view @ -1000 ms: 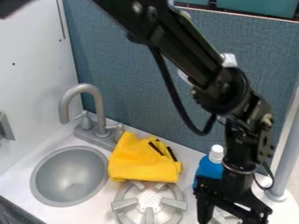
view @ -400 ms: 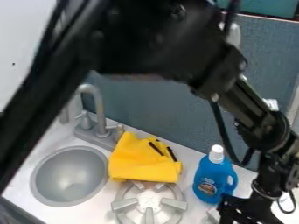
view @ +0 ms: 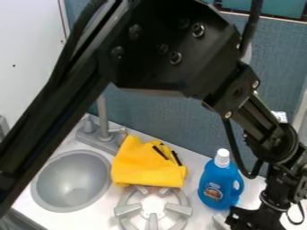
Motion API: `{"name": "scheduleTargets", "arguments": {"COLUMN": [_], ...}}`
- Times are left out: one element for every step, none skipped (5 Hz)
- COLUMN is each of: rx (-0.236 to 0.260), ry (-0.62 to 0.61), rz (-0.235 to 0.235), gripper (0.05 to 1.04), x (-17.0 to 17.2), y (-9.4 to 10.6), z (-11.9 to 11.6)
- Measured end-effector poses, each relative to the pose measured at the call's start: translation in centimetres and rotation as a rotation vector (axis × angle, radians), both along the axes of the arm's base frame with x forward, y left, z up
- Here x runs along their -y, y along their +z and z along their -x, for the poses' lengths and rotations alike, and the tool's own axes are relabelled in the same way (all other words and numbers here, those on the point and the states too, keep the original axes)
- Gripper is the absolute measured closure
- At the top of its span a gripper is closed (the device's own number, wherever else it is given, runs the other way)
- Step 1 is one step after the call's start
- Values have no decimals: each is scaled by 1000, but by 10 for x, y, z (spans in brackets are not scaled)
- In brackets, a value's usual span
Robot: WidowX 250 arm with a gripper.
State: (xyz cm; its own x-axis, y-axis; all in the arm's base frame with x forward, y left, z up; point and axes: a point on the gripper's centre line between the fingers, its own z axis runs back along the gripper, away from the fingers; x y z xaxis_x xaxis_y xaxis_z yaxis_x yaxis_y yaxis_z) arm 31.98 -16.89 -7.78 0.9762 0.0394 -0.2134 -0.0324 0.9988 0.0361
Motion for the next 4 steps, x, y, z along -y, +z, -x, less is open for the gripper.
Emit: {"name": "scheduleTargets", "arguments": {"rx": [8, 103, 131, 126], "ry": [31, 51, 146, 325], "rz": [1, 7, -44, -52], "gripper": [444, 459, 459, 459], "x": [-6, -14, -52, -103], "y": [1, 40, 62, 59], "z": [10, 12, 25, 28]}}
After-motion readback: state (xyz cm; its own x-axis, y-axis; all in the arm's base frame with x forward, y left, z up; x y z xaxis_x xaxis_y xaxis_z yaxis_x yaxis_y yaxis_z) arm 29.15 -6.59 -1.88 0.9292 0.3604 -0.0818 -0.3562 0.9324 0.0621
